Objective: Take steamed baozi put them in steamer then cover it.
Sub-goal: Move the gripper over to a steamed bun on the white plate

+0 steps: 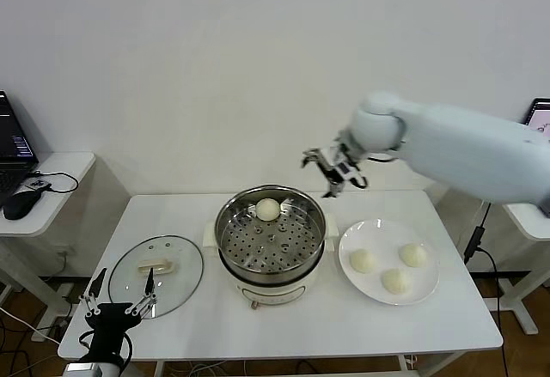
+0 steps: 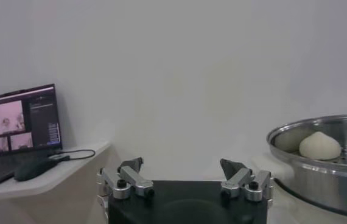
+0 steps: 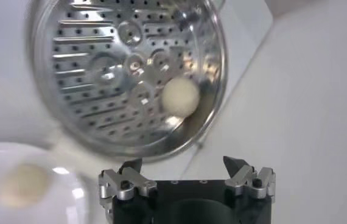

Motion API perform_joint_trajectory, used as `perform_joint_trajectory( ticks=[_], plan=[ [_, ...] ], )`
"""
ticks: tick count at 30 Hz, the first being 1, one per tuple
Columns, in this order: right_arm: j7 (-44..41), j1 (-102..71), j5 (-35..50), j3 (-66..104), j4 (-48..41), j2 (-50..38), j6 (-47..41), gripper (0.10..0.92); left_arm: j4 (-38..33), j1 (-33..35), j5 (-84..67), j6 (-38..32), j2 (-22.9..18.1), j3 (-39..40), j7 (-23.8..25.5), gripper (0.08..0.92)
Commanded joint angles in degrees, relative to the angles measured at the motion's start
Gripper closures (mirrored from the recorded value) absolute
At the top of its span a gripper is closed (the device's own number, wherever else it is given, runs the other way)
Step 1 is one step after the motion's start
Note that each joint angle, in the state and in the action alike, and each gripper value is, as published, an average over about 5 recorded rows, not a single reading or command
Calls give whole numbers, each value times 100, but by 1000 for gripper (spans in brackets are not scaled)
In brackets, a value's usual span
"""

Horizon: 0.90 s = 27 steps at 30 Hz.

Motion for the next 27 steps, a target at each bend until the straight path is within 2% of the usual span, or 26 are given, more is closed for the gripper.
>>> perform_joint_trajectory(
  ticks=[1, 10, 27],
  plan=[
    [-163, -495, -24, 252, 892, -1533, -853, 203, 10, 4, 11, 0, 30, 12, 4, 177],
    [-316, -2205, -949, 1330, 159, -1483, -613, 203, 14, 32, 49, 49, 41, -51, 23, 177],
    [-227, -3629, -1632, 1915, -1199, -124, -301, 203, 200, -28, 35, 64, 45, -118, 29, 177]
  ],
)
